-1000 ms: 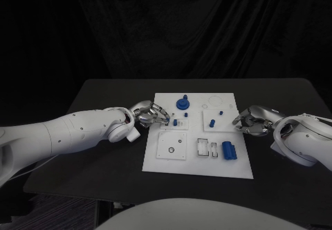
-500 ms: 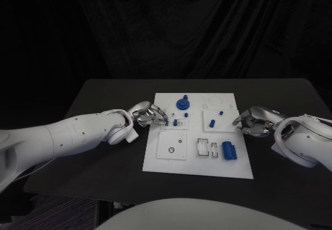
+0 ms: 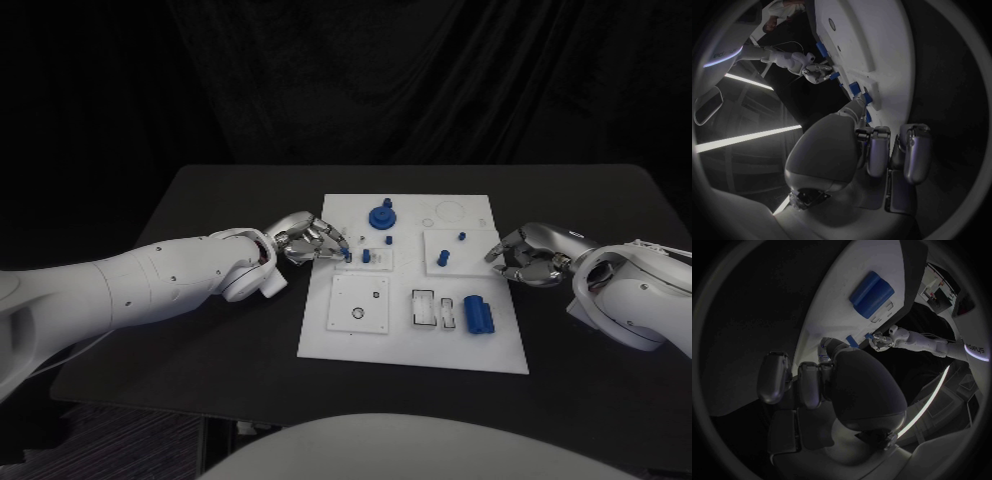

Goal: Assemble the parts on the task board

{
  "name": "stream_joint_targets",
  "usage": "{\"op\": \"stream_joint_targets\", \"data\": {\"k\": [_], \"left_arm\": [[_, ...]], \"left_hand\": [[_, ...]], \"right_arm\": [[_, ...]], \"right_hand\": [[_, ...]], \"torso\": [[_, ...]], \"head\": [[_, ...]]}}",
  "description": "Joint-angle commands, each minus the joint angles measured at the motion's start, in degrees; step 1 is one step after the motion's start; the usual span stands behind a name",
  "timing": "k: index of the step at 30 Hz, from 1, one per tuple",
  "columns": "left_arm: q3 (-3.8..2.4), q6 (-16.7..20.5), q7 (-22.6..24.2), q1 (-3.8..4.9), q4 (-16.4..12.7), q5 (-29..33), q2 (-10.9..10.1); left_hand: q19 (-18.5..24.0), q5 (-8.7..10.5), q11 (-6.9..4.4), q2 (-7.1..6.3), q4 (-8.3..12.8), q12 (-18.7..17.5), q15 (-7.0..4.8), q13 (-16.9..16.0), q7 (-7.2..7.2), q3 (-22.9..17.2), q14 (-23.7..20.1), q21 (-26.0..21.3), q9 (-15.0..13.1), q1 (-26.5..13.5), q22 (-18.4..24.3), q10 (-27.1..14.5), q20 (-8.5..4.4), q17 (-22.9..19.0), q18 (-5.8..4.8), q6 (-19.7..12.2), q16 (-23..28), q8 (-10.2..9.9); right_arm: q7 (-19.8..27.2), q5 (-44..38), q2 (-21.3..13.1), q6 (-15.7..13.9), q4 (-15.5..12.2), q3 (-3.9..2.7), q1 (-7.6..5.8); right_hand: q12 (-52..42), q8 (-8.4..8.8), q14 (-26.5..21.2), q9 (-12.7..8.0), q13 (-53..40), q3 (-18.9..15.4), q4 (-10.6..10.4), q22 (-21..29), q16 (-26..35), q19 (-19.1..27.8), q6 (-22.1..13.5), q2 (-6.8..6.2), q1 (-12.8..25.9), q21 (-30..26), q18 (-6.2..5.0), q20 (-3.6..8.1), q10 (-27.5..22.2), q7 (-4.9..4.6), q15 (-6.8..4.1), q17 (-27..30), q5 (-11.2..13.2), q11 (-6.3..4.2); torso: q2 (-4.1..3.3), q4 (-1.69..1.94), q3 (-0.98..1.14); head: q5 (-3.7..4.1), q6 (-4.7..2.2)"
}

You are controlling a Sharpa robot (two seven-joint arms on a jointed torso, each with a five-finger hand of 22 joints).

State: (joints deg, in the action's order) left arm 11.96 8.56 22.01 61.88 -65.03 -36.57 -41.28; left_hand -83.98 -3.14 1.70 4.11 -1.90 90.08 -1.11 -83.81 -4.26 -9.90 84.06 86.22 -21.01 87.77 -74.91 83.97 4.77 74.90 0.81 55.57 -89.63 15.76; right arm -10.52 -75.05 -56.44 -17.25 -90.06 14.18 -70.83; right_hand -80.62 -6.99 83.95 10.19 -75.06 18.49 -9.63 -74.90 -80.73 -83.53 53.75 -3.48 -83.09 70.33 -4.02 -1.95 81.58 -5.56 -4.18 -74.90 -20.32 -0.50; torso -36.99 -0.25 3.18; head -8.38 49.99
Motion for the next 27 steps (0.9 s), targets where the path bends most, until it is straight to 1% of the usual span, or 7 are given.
{"op": "stream_joint_targets", "data": {"k": [1,5,13,17,19,23,27], "left_arm": [[0.11,-1.49,-0.17,-0.3,0.18,-0.52,-0.08],[0.11,-1.86,-0.14,-0.32,0.19,-0.52,-0.16],[0.12,-2.37,-0.41,-0.35,0.18,-0.52,-0.32],[0.12,-2.59,-0.7,-0.36,0.14,-0.52,-0.37],[0.12,-2.69,-0.83,-0.37,0.12,-0.52,-0.38],[0.12,-2.83,-1.09,-0.39,0.1,-0.52,-0.4],[0.12,-2.75,-1.12,-0.4,0.08,-0.52,-0.44]], "left_hand": [[-3.31,-0.05,0.29,0.7,0.0,-0.08,0.35,-6.19,-1.65,0.39,5.94,-0.01,-0.1,1.05,-13.74,6.03,0.59,15.1,0.2,0.98,-0.37,-0.65],[-3.3,-0.16,0.21,0.83,0.07,-0.08,0.35,-6.19,-1.65,0.49,5.94,0.0,0.27,1.25,-13.74,6.03,0.66,15.1,0.21,0.53,-0.37,-1.34],[-3.3,-0.63,-0.55,0.96,0.25,-0.08,-0.18,-6.19,-1.45,0.73,5.94,0.05,1.52,1.76,-13.75,6.03,0.42,15.1,0.22,-1.16,-0.37,-3.53],[-3.25,-0.8,-0.58,0.49,0.27,-0.08,-0.29,-6.19,-1.45,1.05,5.94,-0.01,2.14,1.74,-13.73,6.03,0.3,15.1,0.24,-2.11,-0.37,-4.59],[-3.26,-0.92,-0.75,0.22,0.26,-0.08,-0.42,-6.19,-1.32,1.15,5.94,0.02,3.01,1.87,-13.73,6.03,0.17,15.1,0.23,-3.79,-0.37,-6.13],[-3.21,-0.91,-0.85,-0.21,0.24,-0.08,-0.52,-6.19,-1.26,1.35,5.94,-0.04,3.66,1.89,-13.71,6.03,0.07,15.1,0.25,-4.96,-0.37,-7.21],[-3.23,-0.97,-0.97,-0.71,0.22,-0.08,-0.65,-6.19,-1.13,1.5,5.94,-0.02,4.62,1.99,-13.71,6.03,-0.05,15.1,0.25,-6.97,-0.37,-8.77]], "right_arm": [[-0.64,-0.15,-0.01,0.37,-0.03,0.0,0.22],[-0.65,-0.15,0.0,0.38,-0.02,0.0,0.23],[-0.66,-0.15,0.03,0.39,0.03,0.0,0.25],[-0.66,-0.15,0.07,0.41,0.05,0.0,0.26],[-0.67,-0.15,0.07,0.43,0.04,0.0,0.26],[-0.68,-0.15,0.08,0.48,0.06,0.0,0.27],[-0.71,-0.15,0.06,0.53,0.05,0.0,0.28]], "right_hand": [[-0.07,-0.09,3.73,0.01,-5.01,-0.02,0.27,-9.86,0.13,0.05,0.01,0.19,-0.46,0.0,0.06,-0.4,0.16,0.09,0.27,-6.75,0.29,0.25],[-0.08,-0.06,3.75,-0.01,-5.02,-0.01,0.32,-9.84,0.07,0.08,-0.04,0.18,-0.51,-0.08,0.04,-0.4,0.16,0.11,0.26,-6.8,0.27,0.24],[-0.07,0.03,3.75,-0.04,-5.0,0.04,0.59,-9.85,0.08,0.07,-0.13,0.08,-0.78,-0.06,0.04,-0.39,0.15,0.14,0.23,-6.78,0.24,0.2],[-0.07,0.03,3.75,-0.04,-5.0,0.04,0.59,-9.85,0.08,0.07,-0.13,0.08,-0.78,-0.06,0.04,-0.39,0.15,0.14,0.23,-6.78,0.24,0.2],[-0.02,0.04,3.75,-0.04,-4.94,0.05,0.65,-9.84,0.1,0.07,-0.13,0.05,-0.84,-0.09,0.04,-0.39,0.1,0.14,0.22,-6.76,0.24,0.19],[-0.1,0.04,3.76,-0.05,-5.03,0.06,0.76,-9.86,0.06,0.05,-0.11,-0.01,-0.94,-0.02,0.05,-0.38,0.17,0.14,0.21,-6.8,0.24,0.18],[-0.17,0.03,3.75,-0.04,-5.1,0.09,0.99,-9.88,0.07,0.03,-0.05,-0.11,-1.16,0.05,0.06,-0.37,0.23,0.13,0.2,-6.78,0.24,0.18]], "torso": [[0.01,-0.02,0.05],[0.01,-0.02,0.08],[-0.01,-0.04,0.09],[0.03,-0.02,0.07],[0.04,-0.03,0.06],[0.05,-0.07,0.06],[0.04,-0.09,0.08]], "head": [[-0.09,0.01],[-0.06,0.01],[-0.08,0.01],[-0.11,0.01],[-0.08,0.01],[-0.17,0.01],[-0.21,0.01]]}}
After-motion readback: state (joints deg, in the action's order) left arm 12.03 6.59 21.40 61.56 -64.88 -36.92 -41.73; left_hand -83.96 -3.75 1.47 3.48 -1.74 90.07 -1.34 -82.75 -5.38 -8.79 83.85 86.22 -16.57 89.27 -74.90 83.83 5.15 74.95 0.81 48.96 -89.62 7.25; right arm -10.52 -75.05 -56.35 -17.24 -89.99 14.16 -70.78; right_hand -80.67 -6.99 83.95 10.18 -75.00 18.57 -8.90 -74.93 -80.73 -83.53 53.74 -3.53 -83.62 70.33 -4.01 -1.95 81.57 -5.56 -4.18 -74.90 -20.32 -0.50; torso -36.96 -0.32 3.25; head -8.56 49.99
